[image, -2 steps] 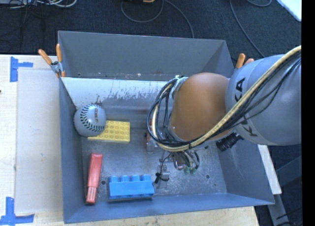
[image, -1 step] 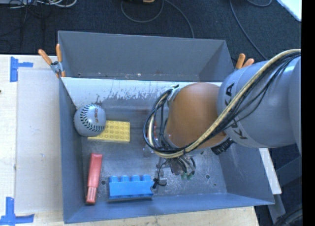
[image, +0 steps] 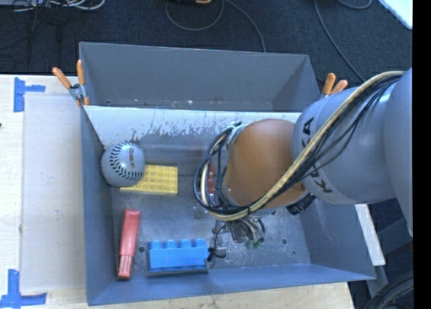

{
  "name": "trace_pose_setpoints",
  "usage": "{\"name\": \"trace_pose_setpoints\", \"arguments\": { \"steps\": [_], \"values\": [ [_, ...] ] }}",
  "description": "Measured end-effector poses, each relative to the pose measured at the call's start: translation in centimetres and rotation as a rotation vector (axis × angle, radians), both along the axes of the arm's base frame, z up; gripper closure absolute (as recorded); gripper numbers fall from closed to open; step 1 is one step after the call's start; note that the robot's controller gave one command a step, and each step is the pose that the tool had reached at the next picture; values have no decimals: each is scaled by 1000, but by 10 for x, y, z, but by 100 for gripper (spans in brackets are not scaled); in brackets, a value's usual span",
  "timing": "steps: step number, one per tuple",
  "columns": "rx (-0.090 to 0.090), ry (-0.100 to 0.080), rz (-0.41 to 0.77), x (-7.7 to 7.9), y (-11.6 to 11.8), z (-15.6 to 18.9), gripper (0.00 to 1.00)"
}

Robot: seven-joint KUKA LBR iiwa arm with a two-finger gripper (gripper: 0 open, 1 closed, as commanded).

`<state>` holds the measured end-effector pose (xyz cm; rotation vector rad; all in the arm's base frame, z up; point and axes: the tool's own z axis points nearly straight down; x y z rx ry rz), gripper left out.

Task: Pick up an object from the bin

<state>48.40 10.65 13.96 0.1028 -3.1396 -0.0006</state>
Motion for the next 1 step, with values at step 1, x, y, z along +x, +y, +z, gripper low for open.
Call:
{"name": "trace_pose_setpoints", "arguments": {
  "steps": [1],
  "values": [
    [-3, 18, 75, 2, 12, 7, 0]
  ]
}}
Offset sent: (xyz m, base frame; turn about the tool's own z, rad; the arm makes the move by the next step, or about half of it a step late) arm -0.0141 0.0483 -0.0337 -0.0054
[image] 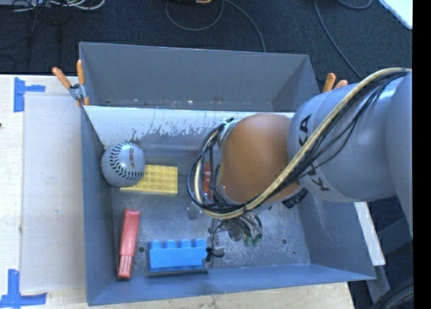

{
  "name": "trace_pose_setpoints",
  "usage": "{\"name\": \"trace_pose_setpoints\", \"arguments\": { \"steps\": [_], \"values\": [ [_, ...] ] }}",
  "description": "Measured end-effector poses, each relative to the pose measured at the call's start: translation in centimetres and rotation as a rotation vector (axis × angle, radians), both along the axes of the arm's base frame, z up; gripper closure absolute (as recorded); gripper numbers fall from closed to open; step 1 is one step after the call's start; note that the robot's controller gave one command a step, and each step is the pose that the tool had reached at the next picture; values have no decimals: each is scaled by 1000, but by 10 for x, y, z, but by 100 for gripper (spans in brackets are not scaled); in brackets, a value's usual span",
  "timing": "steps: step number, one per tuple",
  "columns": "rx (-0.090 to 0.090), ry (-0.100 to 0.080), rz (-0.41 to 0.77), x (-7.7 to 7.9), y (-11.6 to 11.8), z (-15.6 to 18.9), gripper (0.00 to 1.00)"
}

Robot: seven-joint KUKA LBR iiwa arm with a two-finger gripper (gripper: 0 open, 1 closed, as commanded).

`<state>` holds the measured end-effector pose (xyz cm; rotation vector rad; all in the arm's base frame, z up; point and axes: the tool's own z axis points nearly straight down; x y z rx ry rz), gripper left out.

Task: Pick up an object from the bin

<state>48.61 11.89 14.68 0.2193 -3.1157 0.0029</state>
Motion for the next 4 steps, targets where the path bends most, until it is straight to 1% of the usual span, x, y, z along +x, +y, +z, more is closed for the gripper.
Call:
{"name": "trace_pose_setpoints", "arguments": {
  "steps": [1, 2, 3, 4],
  "values": [
    [6, -26, 12, 0, 13, 21, 0],
    [2, -9, -15, -8, 16, -46, 0],
    [5, -26, -240, 0, 38, -72, 100],
    [5, -26, -242, 0, 37, -72, 0]
  ]
}}
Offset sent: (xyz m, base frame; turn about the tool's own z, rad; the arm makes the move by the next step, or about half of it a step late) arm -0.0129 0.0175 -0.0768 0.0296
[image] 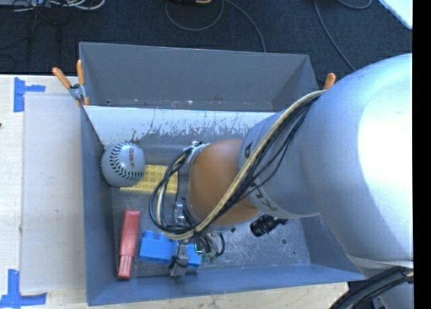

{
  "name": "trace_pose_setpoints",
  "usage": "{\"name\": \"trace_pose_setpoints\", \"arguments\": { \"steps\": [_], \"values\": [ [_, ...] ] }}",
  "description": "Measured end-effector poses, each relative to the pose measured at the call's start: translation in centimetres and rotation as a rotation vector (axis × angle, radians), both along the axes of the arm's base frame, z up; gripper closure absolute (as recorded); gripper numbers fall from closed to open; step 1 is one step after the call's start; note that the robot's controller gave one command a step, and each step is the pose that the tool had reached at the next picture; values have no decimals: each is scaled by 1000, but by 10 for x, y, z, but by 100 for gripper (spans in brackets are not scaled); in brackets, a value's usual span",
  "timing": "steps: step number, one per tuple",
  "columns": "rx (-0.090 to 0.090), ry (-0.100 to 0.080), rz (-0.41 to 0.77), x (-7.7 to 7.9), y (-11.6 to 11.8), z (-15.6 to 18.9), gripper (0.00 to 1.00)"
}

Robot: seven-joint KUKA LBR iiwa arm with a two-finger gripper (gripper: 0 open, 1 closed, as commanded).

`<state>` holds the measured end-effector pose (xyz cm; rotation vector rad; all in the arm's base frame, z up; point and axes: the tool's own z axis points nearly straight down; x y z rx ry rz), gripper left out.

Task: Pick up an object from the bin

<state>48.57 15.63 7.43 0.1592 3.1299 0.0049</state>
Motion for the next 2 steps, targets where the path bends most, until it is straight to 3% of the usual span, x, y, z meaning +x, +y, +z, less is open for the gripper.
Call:
{"name": "trace_pose_setpoints", "arguments": {
  "steps": [1, 2],
  "values": [
    [0, -1, -3, 0, 0, 0, 100],
    [0, -1, -3, 0, 0, 0, 100]
  ]
}}
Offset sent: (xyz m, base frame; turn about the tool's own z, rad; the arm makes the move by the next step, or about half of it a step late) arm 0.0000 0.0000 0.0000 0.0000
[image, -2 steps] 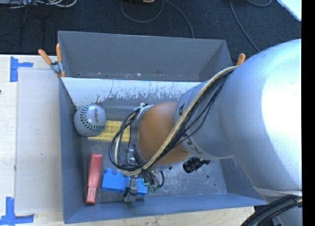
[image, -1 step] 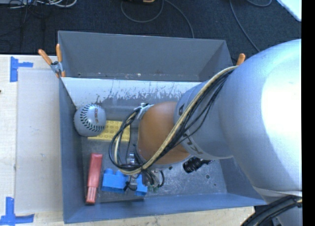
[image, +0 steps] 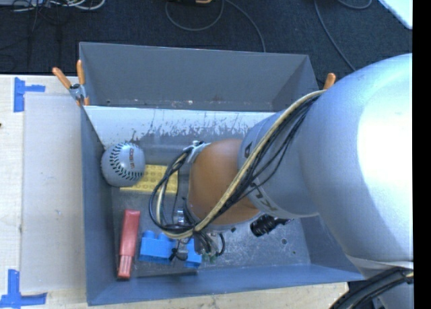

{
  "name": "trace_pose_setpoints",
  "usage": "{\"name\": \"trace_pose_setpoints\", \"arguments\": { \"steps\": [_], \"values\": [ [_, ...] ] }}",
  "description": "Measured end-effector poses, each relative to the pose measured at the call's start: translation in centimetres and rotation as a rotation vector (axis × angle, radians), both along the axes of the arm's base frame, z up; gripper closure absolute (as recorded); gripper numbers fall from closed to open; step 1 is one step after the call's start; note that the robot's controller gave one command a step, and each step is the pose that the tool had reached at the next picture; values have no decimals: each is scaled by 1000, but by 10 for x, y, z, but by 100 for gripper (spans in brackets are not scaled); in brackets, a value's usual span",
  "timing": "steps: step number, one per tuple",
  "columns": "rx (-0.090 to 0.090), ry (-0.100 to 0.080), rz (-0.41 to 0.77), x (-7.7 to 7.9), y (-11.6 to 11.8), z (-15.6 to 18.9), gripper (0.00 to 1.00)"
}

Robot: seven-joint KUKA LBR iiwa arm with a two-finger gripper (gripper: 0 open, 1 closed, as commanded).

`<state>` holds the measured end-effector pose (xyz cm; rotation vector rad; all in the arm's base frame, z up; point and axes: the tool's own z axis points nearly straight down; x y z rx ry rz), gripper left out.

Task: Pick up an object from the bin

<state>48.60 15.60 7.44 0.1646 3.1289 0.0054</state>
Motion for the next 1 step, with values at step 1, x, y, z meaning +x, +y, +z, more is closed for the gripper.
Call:
{"name": "trace_pose_setpoints", "arguments": {
  "steps": [1],
  "values": [
    [-3, 10, 9, -6, -1, 43, 100]
  ]
}}
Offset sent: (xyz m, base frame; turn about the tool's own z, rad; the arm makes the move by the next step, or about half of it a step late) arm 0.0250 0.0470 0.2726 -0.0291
